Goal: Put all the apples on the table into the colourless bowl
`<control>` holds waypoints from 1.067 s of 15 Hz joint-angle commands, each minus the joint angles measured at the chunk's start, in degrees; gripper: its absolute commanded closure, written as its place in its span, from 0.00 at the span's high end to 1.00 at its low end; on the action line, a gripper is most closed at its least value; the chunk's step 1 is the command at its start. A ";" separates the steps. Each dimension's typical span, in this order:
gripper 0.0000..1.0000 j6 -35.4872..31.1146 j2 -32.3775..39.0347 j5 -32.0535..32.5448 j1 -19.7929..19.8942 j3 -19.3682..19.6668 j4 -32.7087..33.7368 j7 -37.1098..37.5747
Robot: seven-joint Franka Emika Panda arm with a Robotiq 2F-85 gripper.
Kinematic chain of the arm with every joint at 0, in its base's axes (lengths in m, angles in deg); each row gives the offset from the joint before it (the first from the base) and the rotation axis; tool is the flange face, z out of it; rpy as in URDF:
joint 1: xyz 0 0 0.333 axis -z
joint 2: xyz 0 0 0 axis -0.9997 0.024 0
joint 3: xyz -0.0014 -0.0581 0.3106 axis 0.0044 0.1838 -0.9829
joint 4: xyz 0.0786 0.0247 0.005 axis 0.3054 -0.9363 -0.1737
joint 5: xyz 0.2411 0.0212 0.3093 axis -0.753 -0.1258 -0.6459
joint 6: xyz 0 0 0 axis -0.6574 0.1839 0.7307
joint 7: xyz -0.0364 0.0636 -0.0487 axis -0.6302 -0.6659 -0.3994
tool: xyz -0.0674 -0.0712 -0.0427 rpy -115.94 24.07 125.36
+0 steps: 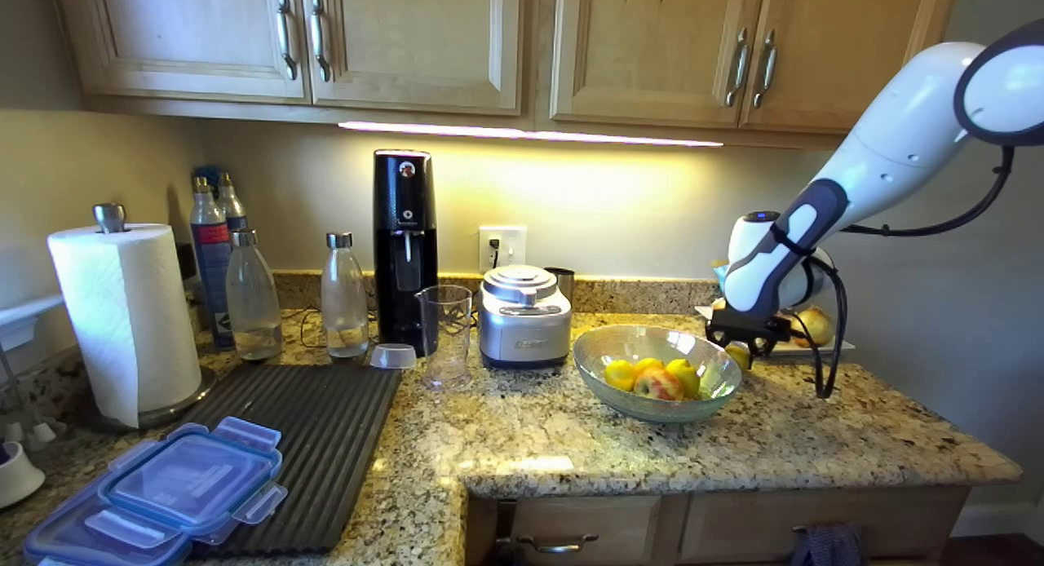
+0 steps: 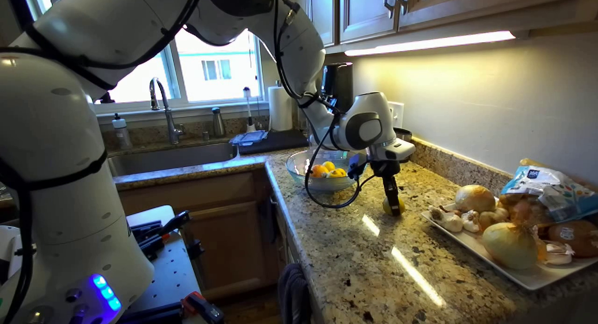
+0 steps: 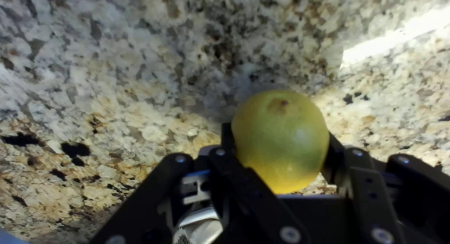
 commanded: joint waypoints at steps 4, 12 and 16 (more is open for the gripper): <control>0.31 -1.78 -5.83 -0.48 0.43 -0.75 -5.30 -0.85; 0.31 -9.25 -18.38 1.22 -2.73 -0.56 -16.28 -4.17; 0.31 -11.37 -24.77 3.93 -6.36 -0.23 -20.77 -6.93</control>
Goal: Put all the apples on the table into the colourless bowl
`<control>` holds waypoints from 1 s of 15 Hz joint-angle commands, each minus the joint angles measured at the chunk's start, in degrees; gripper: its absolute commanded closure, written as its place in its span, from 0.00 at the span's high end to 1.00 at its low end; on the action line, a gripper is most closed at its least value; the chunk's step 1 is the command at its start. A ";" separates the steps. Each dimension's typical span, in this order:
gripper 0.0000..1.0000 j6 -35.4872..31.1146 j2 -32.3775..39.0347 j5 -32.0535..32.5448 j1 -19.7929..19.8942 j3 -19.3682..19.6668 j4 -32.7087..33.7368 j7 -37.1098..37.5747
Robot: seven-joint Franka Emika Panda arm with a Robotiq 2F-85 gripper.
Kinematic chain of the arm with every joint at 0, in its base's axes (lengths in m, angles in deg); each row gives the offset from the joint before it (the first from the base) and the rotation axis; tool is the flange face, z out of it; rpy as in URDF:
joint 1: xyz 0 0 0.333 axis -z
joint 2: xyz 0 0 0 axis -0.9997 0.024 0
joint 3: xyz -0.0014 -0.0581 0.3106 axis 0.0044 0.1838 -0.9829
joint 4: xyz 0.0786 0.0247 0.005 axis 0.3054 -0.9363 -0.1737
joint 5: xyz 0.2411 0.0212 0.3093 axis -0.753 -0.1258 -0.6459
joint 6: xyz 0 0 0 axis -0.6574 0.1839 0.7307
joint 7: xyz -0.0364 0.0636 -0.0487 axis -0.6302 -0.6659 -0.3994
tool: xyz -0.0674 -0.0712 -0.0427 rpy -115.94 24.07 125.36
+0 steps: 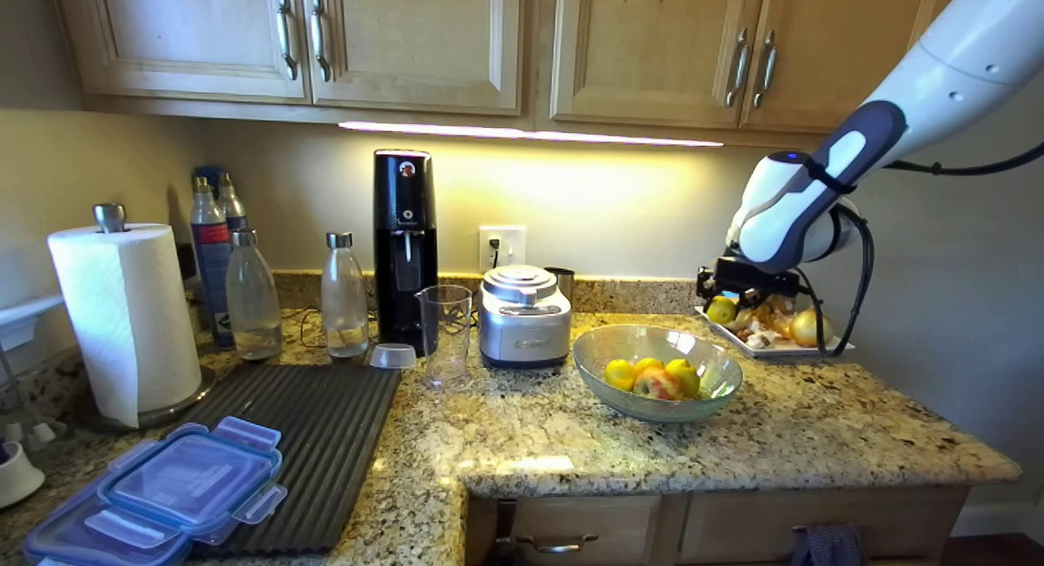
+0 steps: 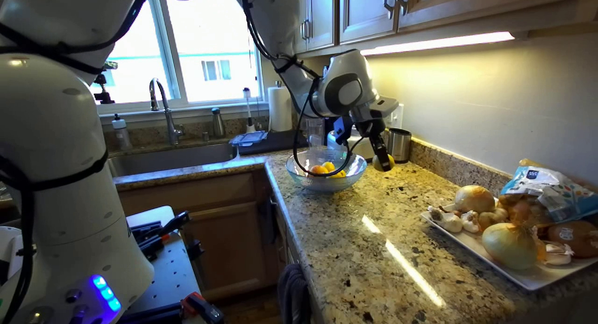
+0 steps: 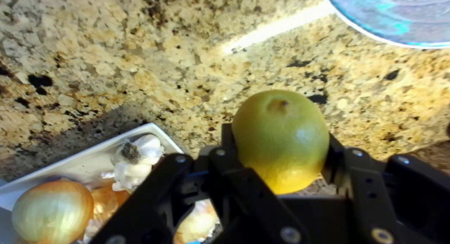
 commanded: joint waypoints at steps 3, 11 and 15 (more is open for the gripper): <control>0.31 -1.64 -11.04 4.44 -4.11 -1.15 -8.95 -4.42; 0.31 -1.62 -9.41 4.76 -2.81 -10.88 -7.21 -14.06; 0.31 -2.59 -4.50 4.75 -1.96 -13.29 -5.58 -19.43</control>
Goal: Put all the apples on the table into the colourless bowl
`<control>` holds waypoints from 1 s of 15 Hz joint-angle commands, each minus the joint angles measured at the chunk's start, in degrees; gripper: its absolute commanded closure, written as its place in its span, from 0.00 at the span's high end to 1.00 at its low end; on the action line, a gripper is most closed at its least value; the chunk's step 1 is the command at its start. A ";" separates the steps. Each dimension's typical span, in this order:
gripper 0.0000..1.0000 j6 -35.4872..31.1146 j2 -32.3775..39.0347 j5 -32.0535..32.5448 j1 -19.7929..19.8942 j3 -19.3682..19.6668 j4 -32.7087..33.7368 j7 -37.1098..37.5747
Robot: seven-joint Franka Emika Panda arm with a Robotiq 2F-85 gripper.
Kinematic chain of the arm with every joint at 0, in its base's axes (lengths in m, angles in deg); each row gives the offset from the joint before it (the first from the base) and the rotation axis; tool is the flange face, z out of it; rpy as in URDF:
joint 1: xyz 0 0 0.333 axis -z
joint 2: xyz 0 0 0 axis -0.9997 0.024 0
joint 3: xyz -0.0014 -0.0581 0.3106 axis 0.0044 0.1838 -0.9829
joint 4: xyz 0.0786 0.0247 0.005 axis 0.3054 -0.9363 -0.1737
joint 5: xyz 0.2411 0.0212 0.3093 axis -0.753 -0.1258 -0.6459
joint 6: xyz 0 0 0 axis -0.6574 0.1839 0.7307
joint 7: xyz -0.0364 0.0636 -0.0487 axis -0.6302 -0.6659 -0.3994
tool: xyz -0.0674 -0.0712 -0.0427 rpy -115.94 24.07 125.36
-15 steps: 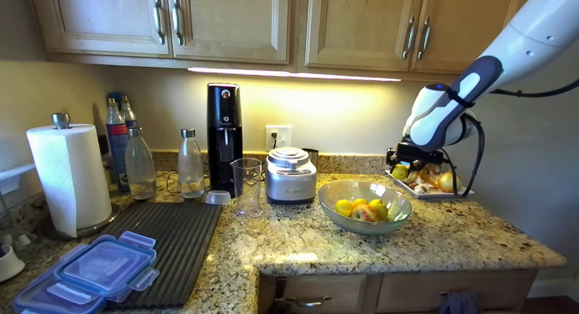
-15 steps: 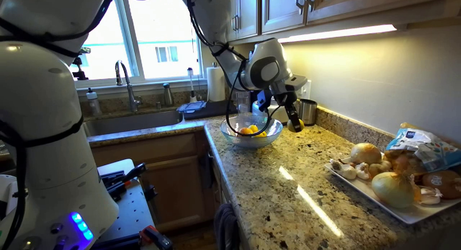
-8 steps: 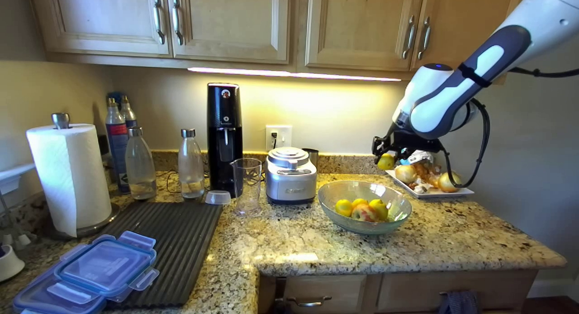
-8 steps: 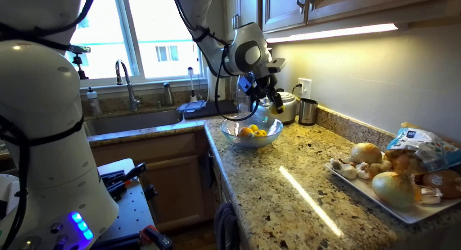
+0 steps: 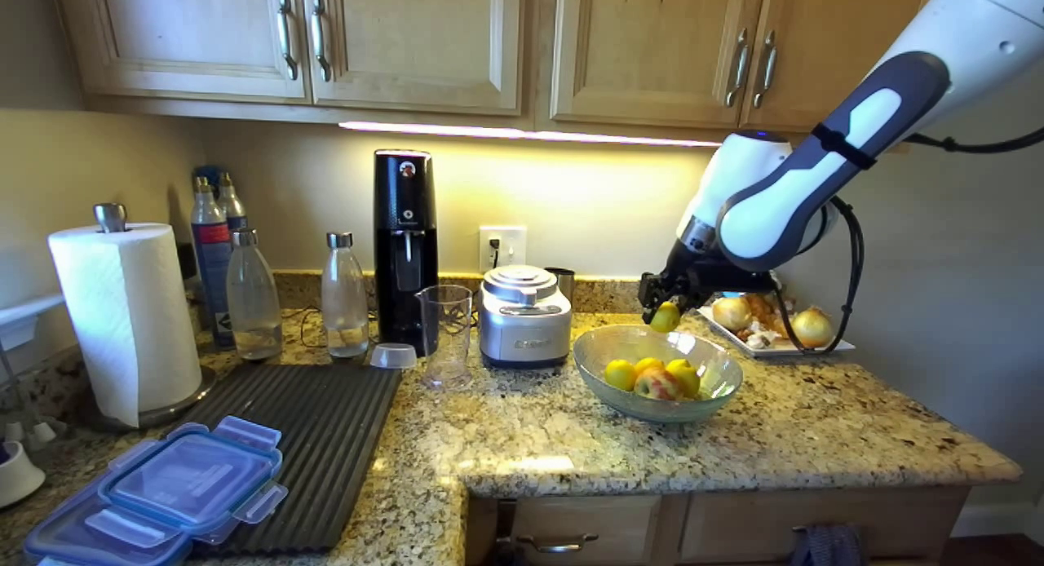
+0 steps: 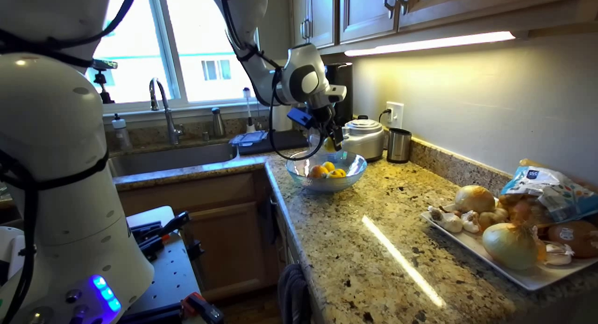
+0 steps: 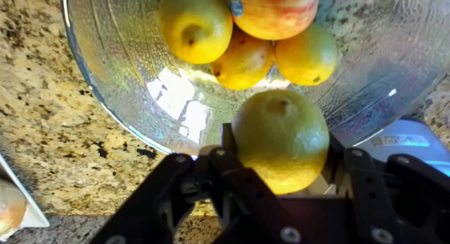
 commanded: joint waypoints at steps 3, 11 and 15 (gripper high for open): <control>0.31 -1.88 6.05 -0.17 1.96 -1.92 1.63 -6.94; 0.84 -0.77 7.05 0.97 -0.99 1.35 3.20 -8.45; 1.00 1.98 1.77 2.05 -2.93 4.04 -0.10 -8.02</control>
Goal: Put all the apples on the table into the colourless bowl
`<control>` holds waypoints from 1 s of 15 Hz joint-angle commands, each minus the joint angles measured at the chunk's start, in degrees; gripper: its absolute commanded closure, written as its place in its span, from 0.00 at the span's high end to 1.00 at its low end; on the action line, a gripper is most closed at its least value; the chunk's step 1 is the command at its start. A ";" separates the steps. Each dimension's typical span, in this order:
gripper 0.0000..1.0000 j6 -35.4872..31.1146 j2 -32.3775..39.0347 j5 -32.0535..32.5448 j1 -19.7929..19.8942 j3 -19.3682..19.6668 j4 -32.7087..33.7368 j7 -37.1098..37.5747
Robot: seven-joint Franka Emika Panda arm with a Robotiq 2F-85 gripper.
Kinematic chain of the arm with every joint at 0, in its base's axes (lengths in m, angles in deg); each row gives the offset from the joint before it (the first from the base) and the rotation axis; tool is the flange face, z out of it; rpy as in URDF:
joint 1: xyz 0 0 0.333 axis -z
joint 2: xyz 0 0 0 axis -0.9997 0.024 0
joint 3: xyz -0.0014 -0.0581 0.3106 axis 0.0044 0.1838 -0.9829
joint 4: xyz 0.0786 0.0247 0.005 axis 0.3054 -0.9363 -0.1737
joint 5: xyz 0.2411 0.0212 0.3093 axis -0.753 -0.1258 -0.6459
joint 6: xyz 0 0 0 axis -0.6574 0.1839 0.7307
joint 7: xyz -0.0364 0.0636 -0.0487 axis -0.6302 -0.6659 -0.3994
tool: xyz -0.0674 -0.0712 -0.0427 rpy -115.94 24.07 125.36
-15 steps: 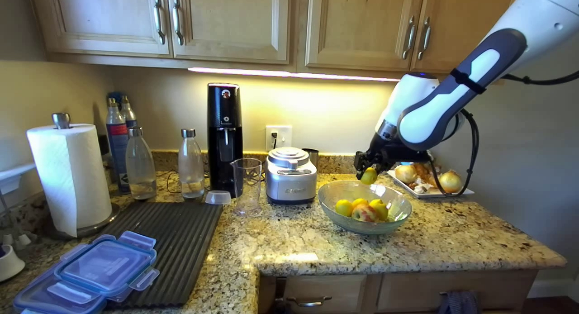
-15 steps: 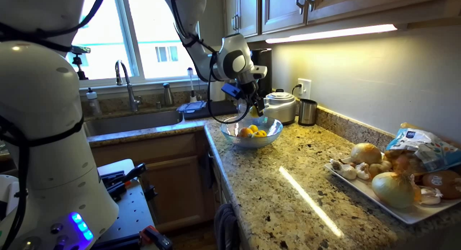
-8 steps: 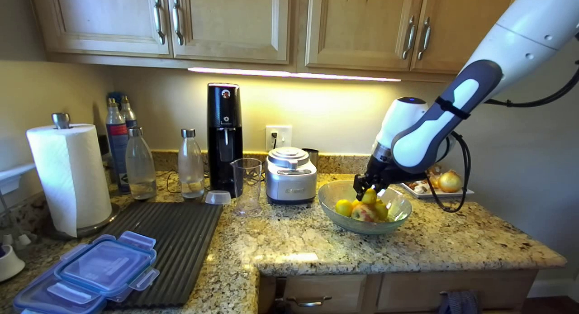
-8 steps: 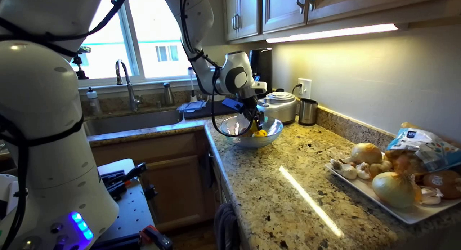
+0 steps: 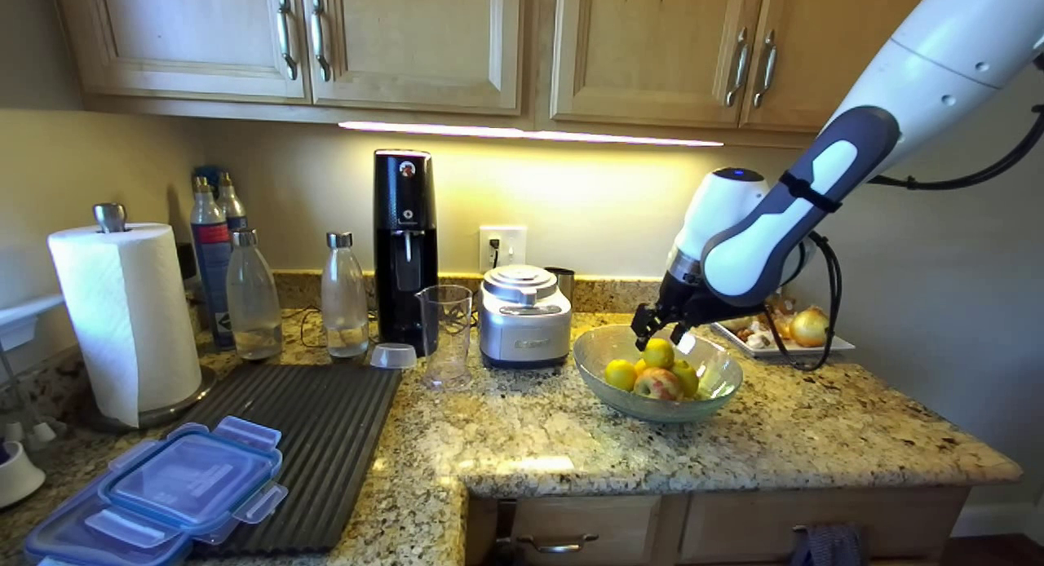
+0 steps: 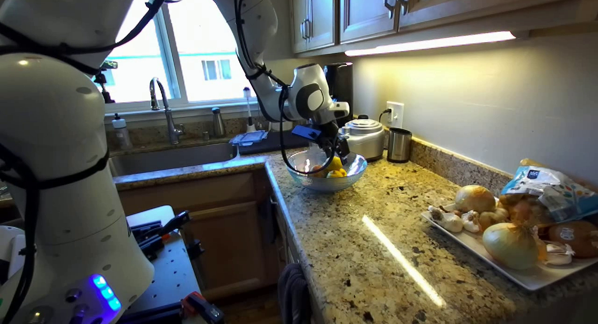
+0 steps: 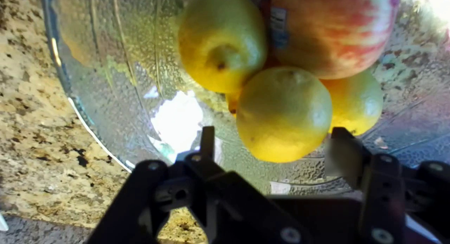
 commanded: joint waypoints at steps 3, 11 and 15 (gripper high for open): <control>1.00 5.50 -10.82 2.12 -0.20 1.26 -6.63 -0.88; 1.00 20.56 -20.44 0.39 7.18 -6.02 -8.16 -5.00; 1.00 20.99 -18.38 1.45 8.90 -7.66 -5.32 -3.24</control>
